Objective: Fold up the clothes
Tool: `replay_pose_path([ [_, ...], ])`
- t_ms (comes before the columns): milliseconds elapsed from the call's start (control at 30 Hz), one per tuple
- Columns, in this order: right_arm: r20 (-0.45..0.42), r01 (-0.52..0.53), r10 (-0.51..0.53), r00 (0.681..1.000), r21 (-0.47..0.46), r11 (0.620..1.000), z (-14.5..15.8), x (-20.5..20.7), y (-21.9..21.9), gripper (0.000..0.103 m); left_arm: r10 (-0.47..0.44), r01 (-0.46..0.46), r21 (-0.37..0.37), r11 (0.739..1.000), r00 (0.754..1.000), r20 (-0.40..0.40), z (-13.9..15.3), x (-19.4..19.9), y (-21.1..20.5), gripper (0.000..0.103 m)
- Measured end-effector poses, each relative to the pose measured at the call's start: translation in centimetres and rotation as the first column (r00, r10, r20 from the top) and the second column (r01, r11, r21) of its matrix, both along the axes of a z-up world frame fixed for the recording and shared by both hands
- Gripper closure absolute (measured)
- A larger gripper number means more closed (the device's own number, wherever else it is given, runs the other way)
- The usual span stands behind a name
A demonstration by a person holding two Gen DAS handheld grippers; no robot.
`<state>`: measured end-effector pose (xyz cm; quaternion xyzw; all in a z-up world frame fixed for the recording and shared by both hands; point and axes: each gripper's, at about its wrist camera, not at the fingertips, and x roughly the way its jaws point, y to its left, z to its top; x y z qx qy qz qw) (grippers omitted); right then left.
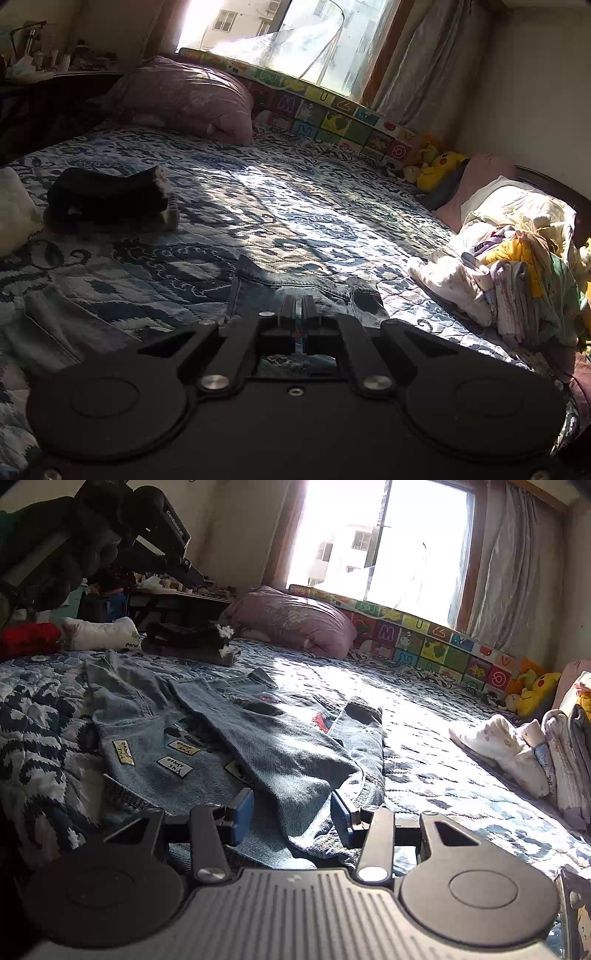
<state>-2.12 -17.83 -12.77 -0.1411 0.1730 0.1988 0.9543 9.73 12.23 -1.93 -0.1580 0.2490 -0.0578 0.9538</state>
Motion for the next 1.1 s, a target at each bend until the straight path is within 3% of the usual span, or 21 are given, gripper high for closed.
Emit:
replay_pose_path([
  [133,-0.017,0.058,-0.058,0.998,-0.008,0.998,0.4,-0.1,-1.0,0.048,-0.021,0.014,-0.076,0.997,0.996,-0.088,-2.5,-0.3,0.8,0.099],
  [200,-0.027,0.079,-0.079,0.997,-0.004,0.997,0.6,-0.2,-1.6,0.041,-0.035,0.013,-0.149,0.989,0.989,-0.142,-4.4,-0.4,1.4,0.081],
  [233,-0.038,0.087,-0.087,0.995,0.001,0.996,0.5,-0.1,-1.8,0.040,-0.028,-0.005,-0.200,0.980,0.986,-0.163,-5.5,-0.4,1.8,0.060],
  [267,-0.050,0.095,-0.095,0.994,0.005,0.995,0.4,0.1,-2.0,0.040,-0.023,-0.024,-0.250,0.968,0.982,-0.185,-6.5,-0.3,2.1,0.053],
  [333,-0.073,0.097,-0.097,0.993,-0.001,0.995,-0.1,0.4,-1.9,0.040,-0.014,-0.065,-0.339,0.938,0.974,-0.228,-8.2,0.1,2.8,0.053],
  [400,-0.097,0.089,-0.089,0.991,-0.006,0.996,-0.6,0.7,-1.8,0.040,0.021,-0.139,-0.428,0.893,0.963,-0.269,-9.8,0.7,3.7,0.053],
  [567,-0.130,0.098,-0.096,0.987,0.014,0.995,-1.1,1.2,-2.0,0.040,0.083,-0.223,-0.461,0.859,0.949,-0.303,-10.9,2.5,4.3,0.054],
  [800,-0.163,0.112,-0.104,0.981,0.039,0.993,-1.6,1.7,-2.4,0.040,0.149,-0.279,-0.444,0.851,0.940,-0.306,-11.6,3.0,4.2,0.064],
  [933,-0.165,0.113,-0.104,0.981,0.047,0.992,-1.7,1.8,-2.5,0.039,0.173,-0.297,-0.456,0.839,0.940,-0.294,-11.8,2.7,4.2,0.082],
  [1100,-0.164,0.113,-0.103,0.981,0.052,0.992,-1.8,2.0,-2.6,0.039,0.192,-0.311,-0.457,0.833,0.938,-0.289,-12.2,2.6,4.0,0.083],
])
